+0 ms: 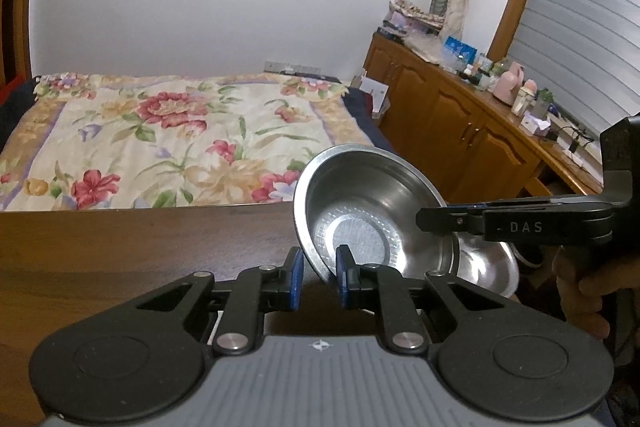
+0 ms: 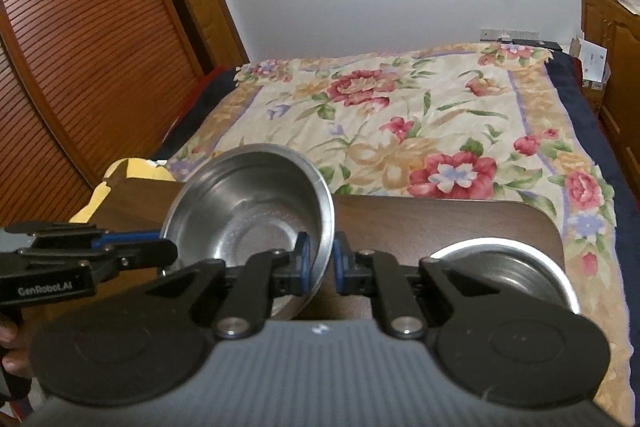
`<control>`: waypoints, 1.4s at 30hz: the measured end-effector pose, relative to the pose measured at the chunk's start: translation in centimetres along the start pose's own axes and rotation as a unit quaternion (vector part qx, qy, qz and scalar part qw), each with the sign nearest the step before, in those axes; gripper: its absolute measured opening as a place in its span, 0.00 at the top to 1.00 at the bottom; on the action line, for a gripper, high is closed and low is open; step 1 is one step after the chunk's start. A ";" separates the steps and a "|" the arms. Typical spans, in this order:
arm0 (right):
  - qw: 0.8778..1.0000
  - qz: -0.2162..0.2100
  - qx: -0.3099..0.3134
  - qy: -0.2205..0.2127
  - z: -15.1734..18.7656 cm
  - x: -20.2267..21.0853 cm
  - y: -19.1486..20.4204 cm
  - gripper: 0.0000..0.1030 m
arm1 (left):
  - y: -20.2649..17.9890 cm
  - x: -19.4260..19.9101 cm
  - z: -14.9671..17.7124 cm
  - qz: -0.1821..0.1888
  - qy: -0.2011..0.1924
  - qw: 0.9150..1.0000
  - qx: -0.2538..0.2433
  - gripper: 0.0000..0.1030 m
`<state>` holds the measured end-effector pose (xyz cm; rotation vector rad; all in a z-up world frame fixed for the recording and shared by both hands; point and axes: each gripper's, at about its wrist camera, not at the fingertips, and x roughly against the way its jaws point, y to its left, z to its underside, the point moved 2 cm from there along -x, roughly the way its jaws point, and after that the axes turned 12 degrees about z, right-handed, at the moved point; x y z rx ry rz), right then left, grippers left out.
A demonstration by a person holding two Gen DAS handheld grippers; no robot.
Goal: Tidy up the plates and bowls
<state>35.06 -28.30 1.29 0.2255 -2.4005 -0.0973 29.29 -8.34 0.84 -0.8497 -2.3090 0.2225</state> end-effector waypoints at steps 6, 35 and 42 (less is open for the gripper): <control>1.000 0.003 -0.004 -0.009 0.2 1.5 0.2 0.87 | -1.0 1.4 0.1 0.005 -0.011 1.000 -0.008 0.82; 0.999 0.033 0.006 -0.043 3.7 9.2 1.7 0.86 | -5.8 7.6 3.5 0.020 -0.026 0.999 -0.041 0.82; 0.999 0.038 0.007 -0.036 5.6 10.4 2.3 0.86 | -6.8 9.0 6.0 0.021 -0.021 0.999 -0.033 0.82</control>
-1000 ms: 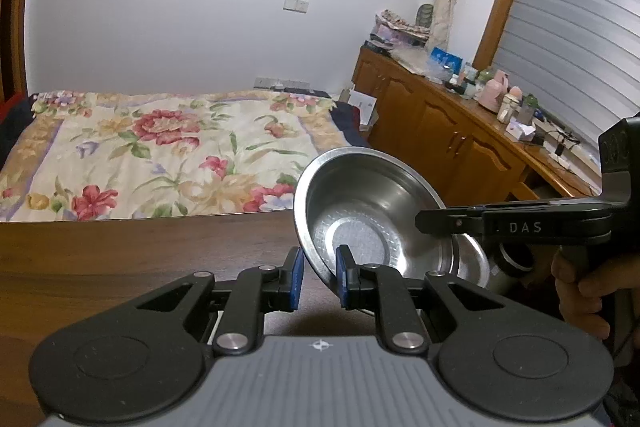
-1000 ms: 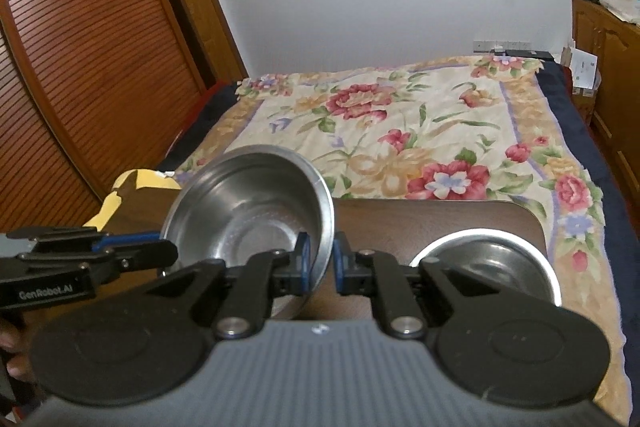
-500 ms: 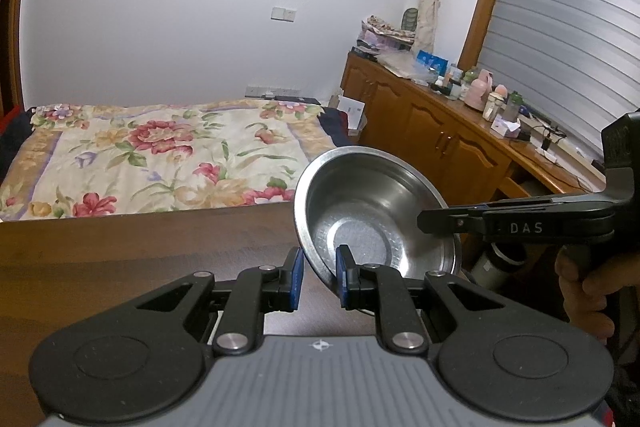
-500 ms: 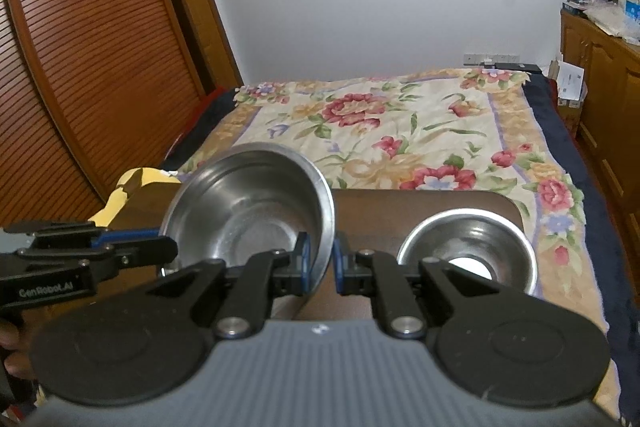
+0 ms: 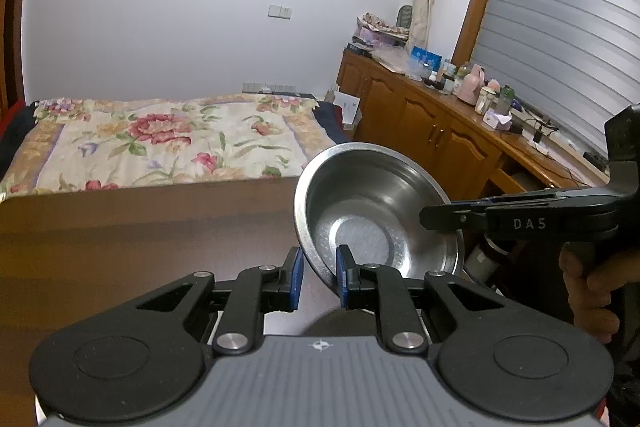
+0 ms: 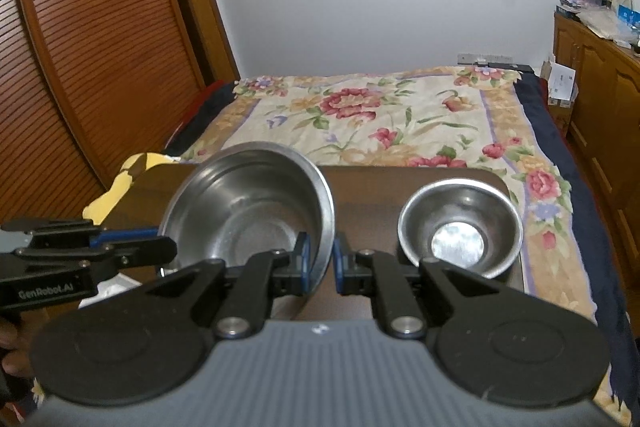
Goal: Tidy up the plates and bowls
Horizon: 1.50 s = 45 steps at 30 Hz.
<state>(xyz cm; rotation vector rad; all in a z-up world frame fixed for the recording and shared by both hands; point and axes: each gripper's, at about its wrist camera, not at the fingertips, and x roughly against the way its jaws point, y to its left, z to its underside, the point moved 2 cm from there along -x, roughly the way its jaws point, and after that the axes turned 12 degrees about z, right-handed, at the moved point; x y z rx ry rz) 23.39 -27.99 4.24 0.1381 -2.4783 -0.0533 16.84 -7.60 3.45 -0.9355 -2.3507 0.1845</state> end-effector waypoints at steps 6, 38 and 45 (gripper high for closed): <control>1.000 -0.002 -0.002 0.007 1.5 1.0 0.1 0.87 | -0.8 0.5 1.9 0.006 0.015 1.000 -0.004 0.82; 0.999 -0.004 -0.020 0.026 9.2 2.2 1.0 0.86 | -2.0 1.6 8.6 -0.019 0.038 0.999 -0.034 0.82; 1.000 0.004 -0.014 0.024 10.2 1.7 1.2 0.86 | -2.3 1.0 9.2 -0.034 0.047 0.997 -0.050 0.81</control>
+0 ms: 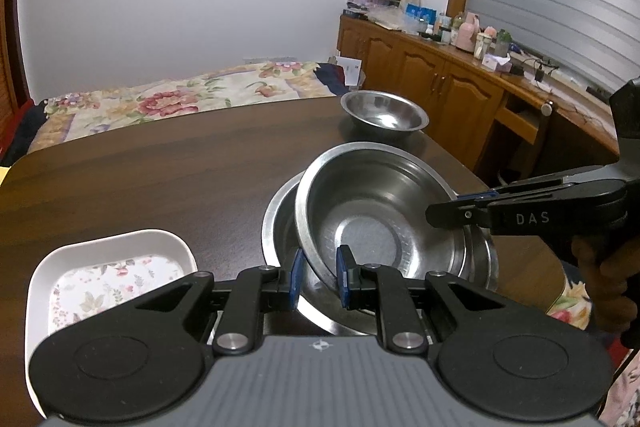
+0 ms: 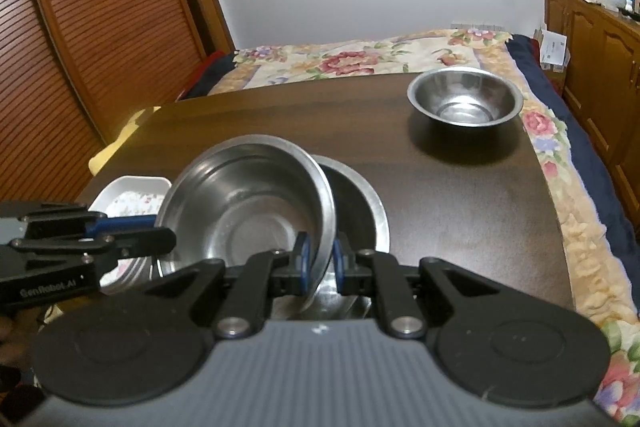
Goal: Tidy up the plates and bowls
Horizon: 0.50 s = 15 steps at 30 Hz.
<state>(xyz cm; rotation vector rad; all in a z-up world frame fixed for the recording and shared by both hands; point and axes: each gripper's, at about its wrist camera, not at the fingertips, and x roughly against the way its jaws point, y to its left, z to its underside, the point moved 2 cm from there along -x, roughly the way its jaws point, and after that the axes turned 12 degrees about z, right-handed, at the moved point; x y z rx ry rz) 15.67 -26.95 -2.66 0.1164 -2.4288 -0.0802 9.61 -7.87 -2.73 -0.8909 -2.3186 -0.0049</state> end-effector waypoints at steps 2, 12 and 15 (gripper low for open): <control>1.000 0.002 0.001 0.001 0.1 -0.2 0.0 0.86 | -0.1 -0.2 0.0 -0.003 0.002 1.000 -0.004 0.82; 0.999 0.031 0.039 -0.017 0.8 -0.3 1.2 0.87 | -0.6 -1.3 0.7 -0.008 0.005 1.000 -0.019 0.82; 0.997 0.043 0.056 -0.024 0.8 -0.5 1.6 0.87 | -0.2 -1.3 0.8 -0.009 0.005 1.000 -0.013 0.82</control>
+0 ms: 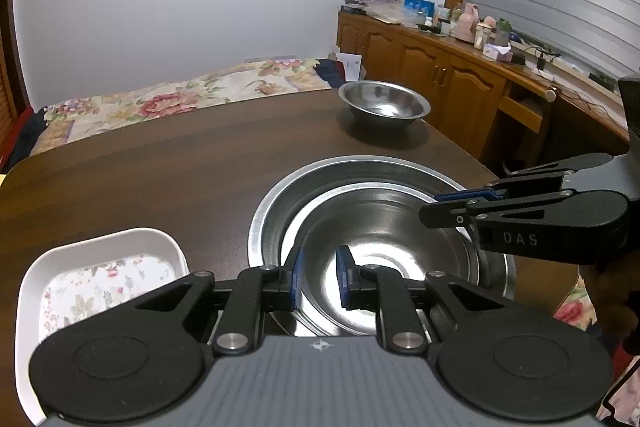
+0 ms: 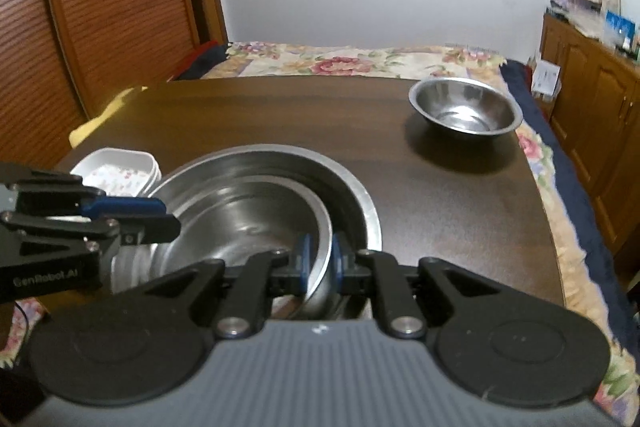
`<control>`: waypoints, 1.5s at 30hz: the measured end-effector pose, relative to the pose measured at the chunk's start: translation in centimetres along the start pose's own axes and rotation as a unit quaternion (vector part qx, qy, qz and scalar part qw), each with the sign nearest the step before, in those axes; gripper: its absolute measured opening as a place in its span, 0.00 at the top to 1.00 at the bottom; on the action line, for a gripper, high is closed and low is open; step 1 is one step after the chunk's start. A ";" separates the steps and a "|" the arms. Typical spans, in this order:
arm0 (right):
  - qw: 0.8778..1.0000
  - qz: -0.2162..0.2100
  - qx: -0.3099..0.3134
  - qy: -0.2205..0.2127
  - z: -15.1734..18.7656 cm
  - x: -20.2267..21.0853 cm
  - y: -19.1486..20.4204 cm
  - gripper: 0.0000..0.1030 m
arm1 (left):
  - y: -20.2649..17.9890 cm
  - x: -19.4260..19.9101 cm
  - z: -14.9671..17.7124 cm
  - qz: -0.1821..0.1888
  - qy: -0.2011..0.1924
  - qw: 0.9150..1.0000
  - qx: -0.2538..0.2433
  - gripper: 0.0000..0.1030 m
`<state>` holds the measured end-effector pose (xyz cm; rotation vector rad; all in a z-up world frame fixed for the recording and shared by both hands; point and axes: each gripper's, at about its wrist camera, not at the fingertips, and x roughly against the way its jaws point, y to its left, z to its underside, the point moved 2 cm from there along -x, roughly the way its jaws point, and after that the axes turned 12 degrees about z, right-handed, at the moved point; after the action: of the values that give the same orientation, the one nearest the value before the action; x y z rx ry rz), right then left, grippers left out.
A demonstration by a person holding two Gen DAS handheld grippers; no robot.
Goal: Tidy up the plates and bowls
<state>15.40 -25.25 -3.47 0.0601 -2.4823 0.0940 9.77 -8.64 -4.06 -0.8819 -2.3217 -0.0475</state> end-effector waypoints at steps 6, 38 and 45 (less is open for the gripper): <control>1.000 0.007 0.007 -0.008 0.0 -0.3 -0.1 0.88 | 0.2 0.0 0.0 -0.002 0.000 1.000 0.004 0.82; 0.992 0.039 -0.087 -0.083 -3.3 2.0 -7.5 0.57 | -1.5 0.2 -5.8 0.016 -0.040 0.998 -0.035 0.30; 0.988 0.059 -0.103 -0.101 -4.0 1.2 -9.8 0.39 | -0.9 -0.7 -9.1 0.027 -0.060 0.997 -0.039 0.15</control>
<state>17.51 -34.66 0.98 -0.1726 -2.6832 -0.1251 14.74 -11.98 2.92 -1.0099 -2.4199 -0.0640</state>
